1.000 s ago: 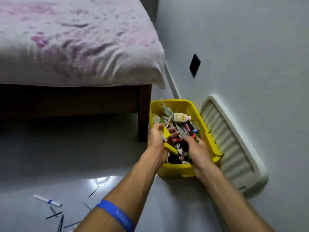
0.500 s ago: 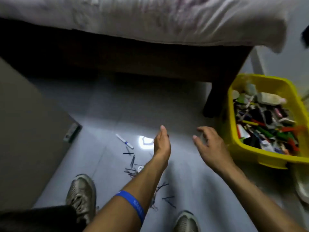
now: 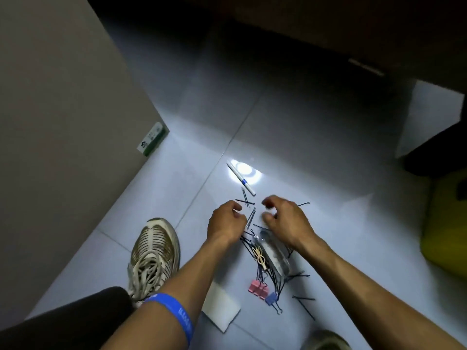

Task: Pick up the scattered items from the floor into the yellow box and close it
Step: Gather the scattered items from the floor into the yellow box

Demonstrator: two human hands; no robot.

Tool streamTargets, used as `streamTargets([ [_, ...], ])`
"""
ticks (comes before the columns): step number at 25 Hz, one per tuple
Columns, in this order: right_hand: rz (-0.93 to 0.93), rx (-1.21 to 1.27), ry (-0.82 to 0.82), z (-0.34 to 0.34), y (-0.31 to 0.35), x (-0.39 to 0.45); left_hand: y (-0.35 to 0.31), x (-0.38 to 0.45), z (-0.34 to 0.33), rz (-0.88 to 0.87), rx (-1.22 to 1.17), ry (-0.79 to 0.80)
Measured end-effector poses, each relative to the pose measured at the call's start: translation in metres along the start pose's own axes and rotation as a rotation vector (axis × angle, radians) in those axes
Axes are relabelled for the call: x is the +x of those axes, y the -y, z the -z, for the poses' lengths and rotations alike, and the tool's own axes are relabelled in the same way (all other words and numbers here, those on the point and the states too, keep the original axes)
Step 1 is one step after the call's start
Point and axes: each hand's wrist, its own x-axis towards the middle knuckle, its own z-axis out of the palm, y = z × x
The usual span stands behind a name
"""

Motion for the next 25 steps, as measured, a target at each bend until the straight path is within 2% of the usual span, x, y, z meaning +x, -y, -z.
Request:
streamTargets([
  [2,0.142,-0.208,-0.127,-0.018,0.000,0.035,0.013,0.008,-0.011,-0.037,0.055,0.028],
  [4,0.229,-0.329,-0.144,-0.029,0.004,0.066,0.021,0.012,-0.017,-0.055,0.077,0.042],
  [9,0.227,-0.508,-0.150,-0.044,0.001,0.087,0.023,0.015,-0.014,-0.111,0.064,0.030],
  [11,0.151,-0.389,-0.139,-0.045,0.000,0.076,0.020,0.008,-0.012,-0.164,0.092,0.005],
  [13,-0.017,-0.120,-0.157,-0.038,-0.001,0.057,0.022,-0.005,-0.008,-0.288,0.132,0.030],
  [15,-0.171,0.129,-0.164,-0.030,-0.011,0.025,0.031,-0.021,-0.005,-0.498,0.226,0.246],
  [17,-0.265,0.279,-0.135,-0.030,-0.025,-0.013,0.043,-0.038,-0.009,-0.667,0.452,0.478],
  [19,-0.357,0.477,-0.081,-0.031,-0.034,-0.048,0.053,-0.050,-0.020,-0.752,0.648,0.562],
  [20,-0.405,0.598,-0.044,-0.032,-0.038,-0.061,0.057,-0.054,-0.026,-0.761,0.674,0.545],
  [22,-0.453,0.759,-0.019,-0.034,-0.047,-0.080,0.063,-0.059,-0.035,-0.744,0.571,0.475],
  [25,-0.426,0.752,-0.037,-0.035,-0.062,-0.098,0.066,-0.060,-0.034,-0.468,0.191,0.394],
])
